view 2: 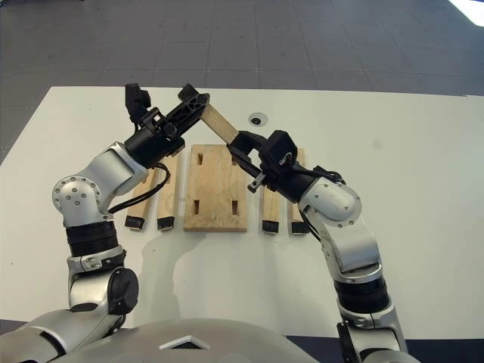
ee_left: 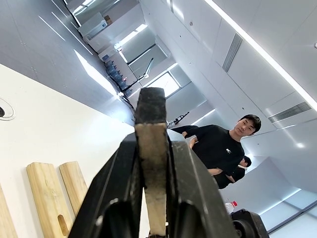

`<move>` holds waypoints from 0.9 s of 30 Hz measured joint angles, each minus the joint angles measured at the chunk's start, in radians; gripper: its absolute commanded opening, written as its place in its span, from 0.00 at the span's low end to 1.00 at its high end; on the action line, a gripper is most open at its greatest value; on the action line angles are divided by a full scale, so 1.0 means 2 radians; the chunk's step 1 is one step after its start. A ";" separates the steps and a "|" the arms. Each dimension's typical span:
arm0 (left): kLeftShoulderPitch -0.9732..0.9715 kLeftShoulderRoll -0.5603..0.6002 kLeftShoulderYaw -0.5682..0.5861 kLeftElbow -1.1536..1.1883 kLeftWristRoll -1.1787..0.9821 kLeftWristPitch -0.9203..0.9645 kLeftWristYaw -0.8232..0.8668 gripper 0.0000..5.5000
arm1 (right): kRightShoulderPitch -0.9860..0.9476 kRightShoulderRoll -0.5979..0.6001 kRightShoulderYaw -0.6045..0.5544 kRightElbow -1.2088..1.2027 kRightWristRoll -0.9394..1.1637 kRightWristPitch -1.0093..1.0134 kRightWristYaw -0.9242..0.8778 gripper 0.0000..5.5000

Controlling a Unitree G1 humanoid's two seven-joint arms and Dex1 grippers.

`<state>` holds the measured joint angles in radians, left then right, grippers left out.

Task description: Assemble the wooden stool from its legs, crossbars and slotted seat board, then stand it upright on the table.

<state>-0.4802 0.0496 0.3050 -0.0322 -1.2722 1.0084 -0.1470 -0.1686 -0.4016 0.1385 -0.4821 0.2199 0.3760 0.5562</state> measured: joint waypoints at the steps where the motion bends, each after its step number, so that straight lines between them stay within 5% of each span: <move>1: 0.000 0.000 0.000 0.003 0.000 0.000 -0.001 0.08 | 0.001 -0.001 0.000 0.000 -0.001 0.000 -0.001 0.23; 6: 0.000 0.000 -0.004 0.017 0.005 -0.005 -0.009 0.08 | 0.003 -0.002 0.002 0.000 -0.010 0.000 -0.001 0.23; 13: -0.003 0.016 0.002 0.043 0.035 -0.029 -0.011 0.08 | 0.005 -0.007 0.004 0.003 -0.016 0.003 -0.001 0.48; 17: -0.008 0.032 0.011 0.053 0.070 -0.059 -0.002 0.08 | 0.021 -0.032 0.008 0.012 -0.036 0.020 -0.001 0.49; 22: 0.015 0.140 -0.002 -0.019 0.270 -0.159 0.053 0.08 | 0.044 -0.034 -0.025 0.040 -0.048 0.035 -0.039 0.49; 27: 0.094 0.143 -0.050 -0.135 0.354 -0.154 0.097 0.08 | 0.070 -0.017 -0.032 0.054 -0.064 0.045 -0.079 0.49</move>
<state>-0.2917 0.3362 0.2049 -0.3026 -0.5651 0.7001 0.0478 -0.0288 -0.4348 0.0738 -0.3738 0.0915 0.4659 0.3976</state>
